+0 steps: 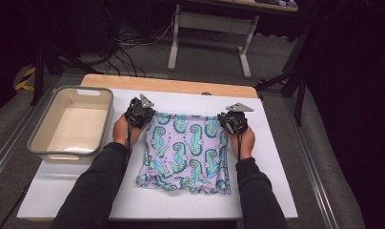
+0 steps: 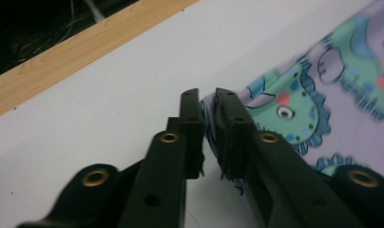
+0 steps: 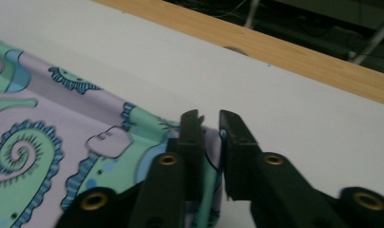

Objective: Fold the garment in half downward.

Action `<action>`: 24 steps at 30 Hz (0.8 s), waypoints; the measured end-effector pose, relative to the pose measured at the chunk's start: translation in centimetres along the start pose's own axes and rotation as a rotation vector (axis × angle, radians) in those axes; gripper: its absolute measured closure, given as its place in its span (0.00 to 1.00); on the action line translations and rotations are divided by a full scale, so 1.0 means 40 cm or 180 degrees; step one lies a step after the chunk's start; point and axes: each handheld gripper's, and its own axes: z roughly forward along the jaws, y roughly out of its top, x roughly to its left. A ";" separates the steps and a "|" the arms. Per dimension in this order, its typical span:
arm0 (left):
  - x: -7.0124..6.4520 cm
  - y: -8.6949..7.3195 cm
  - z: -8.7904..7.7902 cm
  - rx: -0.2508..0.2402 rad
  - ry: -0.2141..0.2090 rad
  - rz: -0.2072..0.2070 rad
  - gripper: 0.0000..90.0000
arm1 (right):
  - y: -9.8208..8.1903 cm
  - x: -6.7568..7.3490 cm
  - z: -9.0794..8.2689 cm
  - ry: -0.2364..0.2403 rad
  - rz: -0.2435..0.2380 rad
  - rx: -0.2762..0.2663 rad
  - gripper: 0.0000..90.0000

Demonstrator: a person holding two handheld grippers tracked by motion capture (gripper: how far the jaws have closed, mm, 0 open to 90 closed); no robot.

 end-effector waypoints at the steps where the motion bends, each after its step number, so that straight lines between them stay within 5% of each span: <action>1: -0.001 0.000 0.000 -0.0010 0.0013 -0.0001 0.85 | -0.001 0.004 0.004 -0.0054 -0.0005 0.0000 0.80; 6: -0.011 -0.005 -0.021 -0.0109 -0.0079 -0.0034 0.75 | -0.002 0.013 -0.011 -0.0084 -0.0048 -0.0014 0.70; 10: -0.041 -0.024 -0.053 -0.0193 -0.0287 0.0128 0.73 | -0.013 0.017 -0.068 0.0136 -0.0005 -0.0213 0.78; 16: -0.108 -0.076 -0.127 -0.0373 -0.0630 0.0376 0.71 | -0.059 0.042 -0.132 0.0370 -0.0275 -0.0203 0.91; 21: -0.168 -0.125 -0.200 -0.0582 -0.1018 0.0527 0.75 | -0.092 0.050 -0.131 0.0422 -0.0312 -0.0071 0.96; 24: -0.212 -0.153 -0.239 -0.0592 -0.1189 0.0740 0.78 | -0.103 0.055 -0.123 0.0465 -0.0317 0.0017 0.98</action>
